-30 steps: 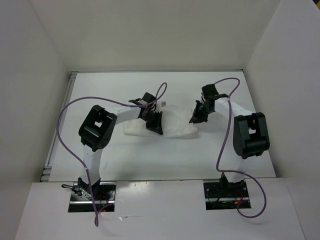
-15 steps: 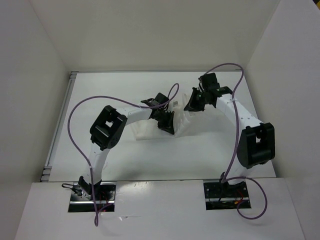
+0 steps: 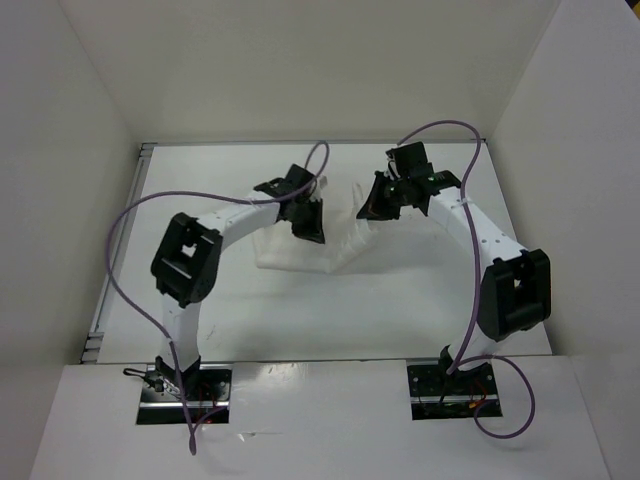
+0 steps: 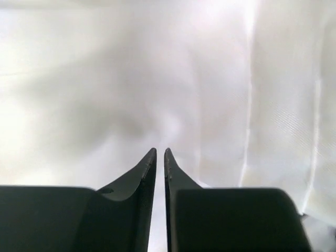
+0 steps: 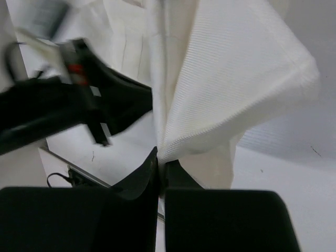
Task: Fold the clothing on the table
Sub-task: Fold the skirt
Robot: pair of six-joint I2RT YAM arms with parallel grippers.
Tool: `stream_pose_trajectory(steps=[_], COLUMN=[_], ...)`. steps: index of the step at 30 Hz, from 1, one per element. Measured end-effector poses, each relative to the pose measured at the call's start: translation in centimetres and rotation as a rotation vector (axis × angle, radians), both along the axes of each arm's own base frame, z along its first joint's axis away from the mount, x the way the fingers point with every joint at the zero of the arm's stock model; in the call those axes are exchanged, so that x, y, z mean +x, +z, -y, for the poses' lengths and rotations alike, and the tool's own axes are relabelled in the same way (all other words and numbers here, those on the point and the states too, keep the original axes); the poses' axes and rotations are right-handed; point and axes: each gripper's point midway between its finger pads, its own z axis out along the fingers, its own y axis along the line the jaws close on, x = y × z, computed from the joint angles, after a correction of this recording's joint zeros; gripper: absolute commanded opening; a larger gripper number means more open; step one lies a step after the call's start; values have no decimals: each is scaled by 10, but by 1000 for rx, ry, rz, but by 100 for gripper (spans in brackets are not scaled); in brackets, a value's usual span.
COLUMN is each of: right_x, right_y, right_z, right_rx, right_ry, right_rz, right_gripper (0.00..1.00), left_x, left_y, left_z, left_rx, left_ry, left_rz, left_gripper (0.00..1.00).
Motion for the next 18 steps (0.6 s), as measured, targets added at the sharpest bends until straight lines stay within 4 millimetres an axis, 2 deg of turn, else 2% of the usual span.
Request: stream_pose_trajectory(steps=[4,6,7,9,13,16,18], right_x=[2,3,4,6,6,8,9], right_y=[4,6,7,8,11,15,18], right_z=[0,0,0,0,1,-1,-6], right_rx=[-5,-10,-11,-18,-28,-35,-39], right_ry=[2,4,4,5,6,12,26], right_rz=[10,15,17,23,26,35,41], right_gripper=[0,0,0,0,0,0,0], left_x=[31,37,38,36,12,-6,-12], left_y=[57,73,73,61,5,-30,-43], left_z=[-69,-99,-110,-130,-160,-172,-175], left_rx=[55,92,113,176,327,404,428], left_ry=[191,274,304,355,406,416,419], left_rz=[152,203,214,206,89,-4,-33], left_gripper=[18,14,10,7,2,1,0])
